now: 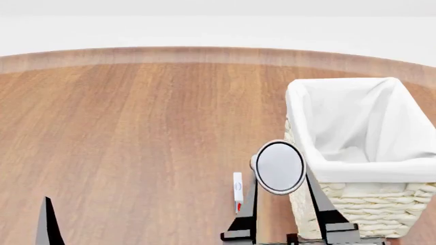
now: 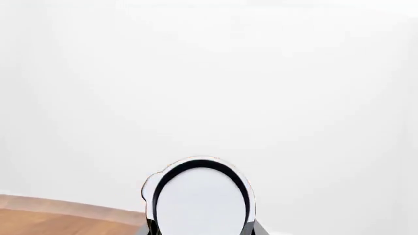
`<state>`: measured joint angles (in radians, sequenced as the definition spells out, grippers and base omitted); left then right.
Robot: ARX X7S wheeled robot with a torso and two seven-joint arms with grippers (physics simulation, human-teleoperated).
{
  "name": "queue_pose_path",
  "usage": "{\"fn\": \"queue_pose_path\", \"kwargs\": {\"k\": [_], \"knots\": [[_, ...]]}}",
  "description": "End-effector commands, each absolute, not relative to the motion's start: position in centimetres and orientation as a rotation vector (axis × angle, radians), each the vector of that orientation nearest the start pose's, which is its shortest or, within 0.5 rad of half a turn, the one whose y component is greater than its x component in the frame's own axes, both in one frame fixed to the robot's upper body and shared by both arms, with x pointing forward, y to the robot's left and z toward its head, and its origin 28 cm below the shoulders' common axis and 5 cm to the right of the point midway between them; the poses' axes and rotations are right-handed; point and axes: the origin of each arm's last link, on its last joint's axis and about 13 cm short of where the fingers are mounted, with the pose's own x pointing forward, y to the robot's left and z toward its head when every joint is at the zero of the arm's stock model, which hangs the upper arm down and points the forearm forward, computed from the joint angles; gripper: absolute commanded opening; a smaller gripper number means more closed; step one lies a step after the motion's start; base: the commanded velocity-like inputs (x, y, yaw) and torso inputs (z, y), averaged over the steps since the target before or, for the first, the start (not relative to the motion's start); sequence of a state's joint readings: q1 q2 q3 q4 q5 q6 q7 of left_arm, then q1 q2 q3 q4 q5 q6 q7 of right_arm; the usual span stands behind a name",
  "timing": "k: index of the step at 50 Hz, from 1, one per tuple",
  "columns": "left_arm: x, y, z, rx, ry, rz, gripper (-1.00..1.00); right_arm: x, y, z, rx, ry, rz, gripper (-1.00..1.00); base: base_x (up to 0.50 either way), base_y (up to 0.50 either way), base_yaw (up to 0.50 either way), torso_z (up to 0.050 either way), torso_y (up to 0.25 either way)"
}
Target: Pick up the tomato sauce, and put it in the basket.
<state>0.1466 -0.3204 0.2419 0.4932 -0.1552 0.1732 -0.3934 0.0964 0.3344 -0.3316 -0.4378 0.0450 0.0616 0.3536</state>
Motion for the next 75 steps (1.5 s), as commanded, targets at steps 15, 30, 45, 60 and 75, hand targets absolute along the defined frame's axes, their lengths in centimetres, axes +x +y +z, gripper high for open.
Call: {"fn": "queue_pose_path", "kwargs": {"k": [15, 30, 45, 60, 75], "knots": [[16.3, 20.6, 9.5, -0.035, -0.447, 0.028, 1.0, 28.4, -10.5, 13.1, -0.233, -0.421, 0.025, -1.0, 0.0, 0.0, 0.0, 0.0, 0.001], [16.2, 20.7, 9.4, -0.031, -0.445, 0.032, 1.0, 31.3, -12.0, 15.4, -0.283, -0.443, -0.033, -1.0, 0.0, 0.0, 0.0, 0.0, 0.0], [16.3, 20.7, 9.3, -0.028, -0.44, 0.031, 1.0, 34.0, -14.5, 16.6, -0.339, -0.41, -0.123, -1.0, 0.0, 0.0, 0.0, 0.0, 0.001], [16.0, 20.8, 9.6, -0.023, -0.449, 0.031, 1.0, 36.8, -16.1, 16.6, -0.344, -0.32, -0.156, -1.0, 0.0, 0.0, 0.0, 0.0, 0.0], [15.9, 20.8, 9.7, -0.028, -0.448, 0.025, 1.0, 39.8, -17.9, 16.1, -0.135, -0.045, -0.118, -1.0, 0.0, 0.0, 0.0, 0.0, 0.0]]}}
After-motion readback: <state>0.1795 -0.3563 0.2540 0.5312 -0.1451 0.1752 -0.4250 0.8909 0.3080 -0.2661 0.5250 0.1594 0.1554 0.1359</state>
